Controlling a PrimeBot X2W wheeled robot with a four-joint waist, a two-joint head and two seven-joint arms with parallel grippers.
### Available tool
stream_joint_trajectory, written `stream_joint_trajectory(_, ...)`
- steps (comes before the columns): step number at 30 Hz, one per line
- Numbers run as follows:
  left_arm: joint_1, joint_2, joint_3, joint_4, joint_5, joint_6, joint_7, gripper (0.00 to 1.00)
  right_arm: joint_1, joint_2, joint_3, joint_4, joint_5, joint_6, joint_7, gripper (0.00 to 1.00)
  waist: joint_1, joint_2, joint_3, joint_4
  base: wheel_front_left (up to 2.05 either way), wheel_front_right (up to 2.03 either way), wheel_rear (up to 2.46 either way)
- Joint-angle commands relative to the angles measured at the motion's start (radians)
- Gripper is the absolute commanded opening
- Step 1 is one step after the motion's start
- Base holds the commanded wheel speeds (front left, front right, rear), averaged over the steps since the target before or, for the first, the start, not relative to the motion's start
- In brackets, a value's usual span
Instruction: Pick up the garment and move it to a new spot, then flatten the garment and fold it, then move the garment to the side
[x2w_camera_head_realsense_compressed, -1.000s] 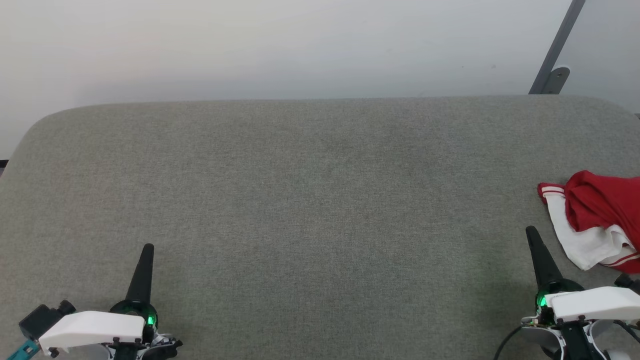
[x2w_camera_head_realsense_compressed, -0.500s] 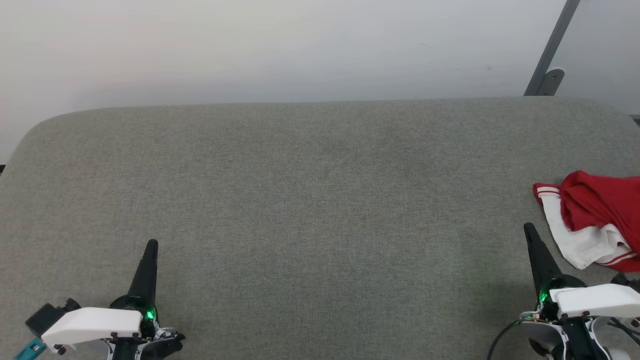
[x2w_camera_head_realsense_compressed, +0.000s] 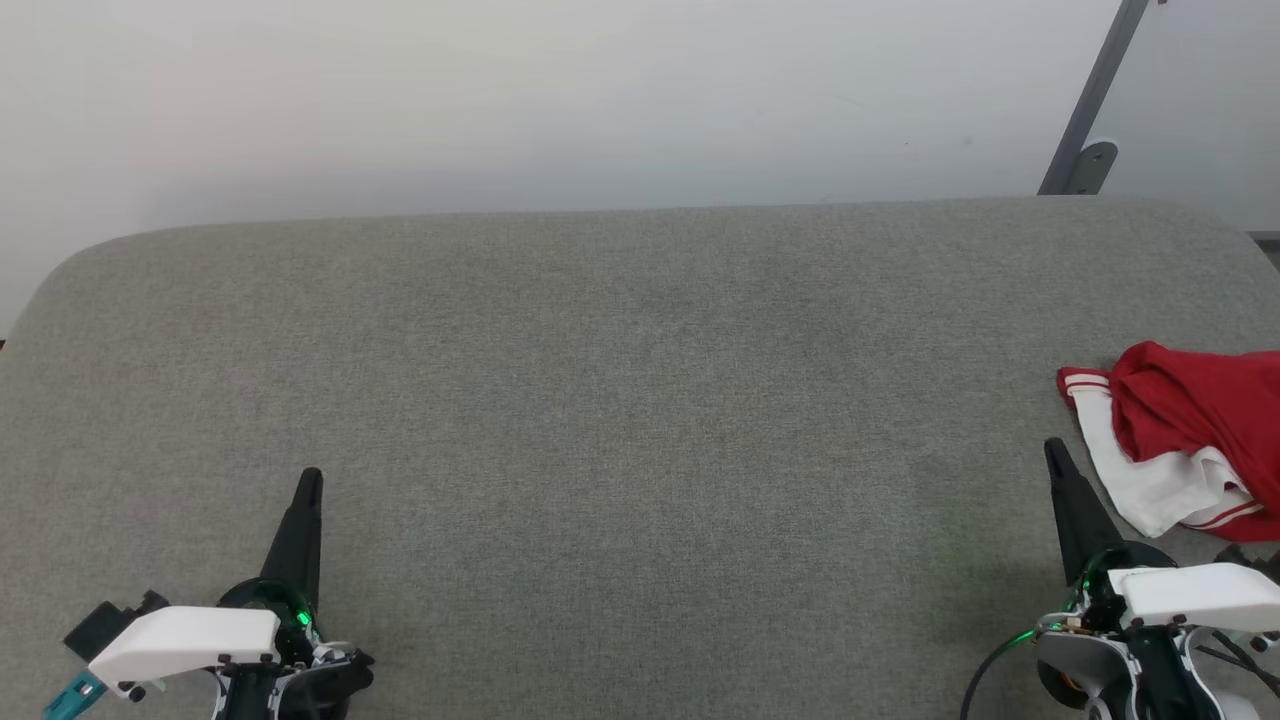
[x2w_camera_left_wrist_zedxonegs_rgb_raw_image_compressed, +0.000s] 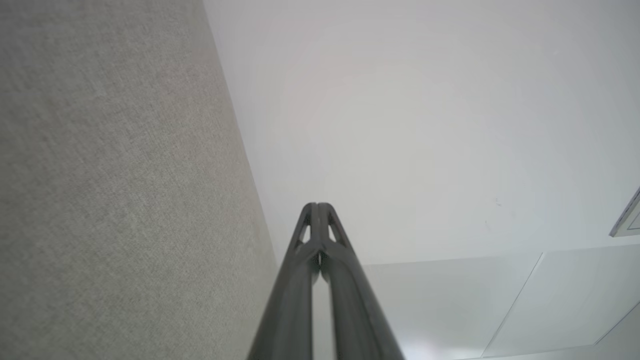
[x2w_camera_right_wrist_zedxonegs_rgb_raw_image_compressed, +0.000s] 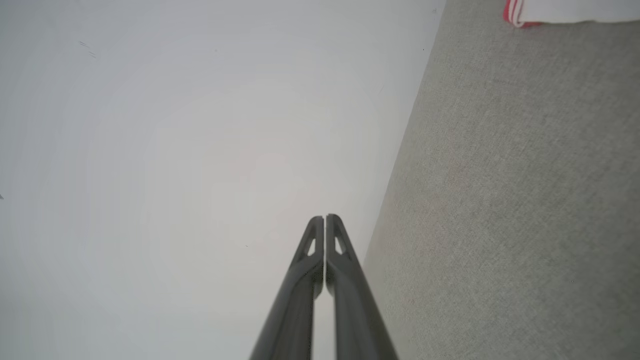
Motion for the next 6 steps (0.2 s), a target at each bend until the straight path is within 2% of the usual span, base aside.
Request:
stream_joint_trajectory(1, -0.022, -0.001, 0.005, 0.002, -0.016, 0.002, 0.009, 0.0, -0.011, 0.002, 0.001, 0.002, 0.02, 0.0, 0.007, 0.0, 0.0, -0.0001, -0.001, -0.001, 0.0, 0.0, 0.0)
stream_joint_trajectory(6, -0.026, -0.008, 0.01, 0.006, -0.046, 0.002, 0.018, 0.0, -0.017, 0.002, 0.002, 0.009, 0.054, 0.0, 0.011, 0.0, 0.0, -0.0001, -0.004, -0.004, 0.0, 0.0, 0.0)
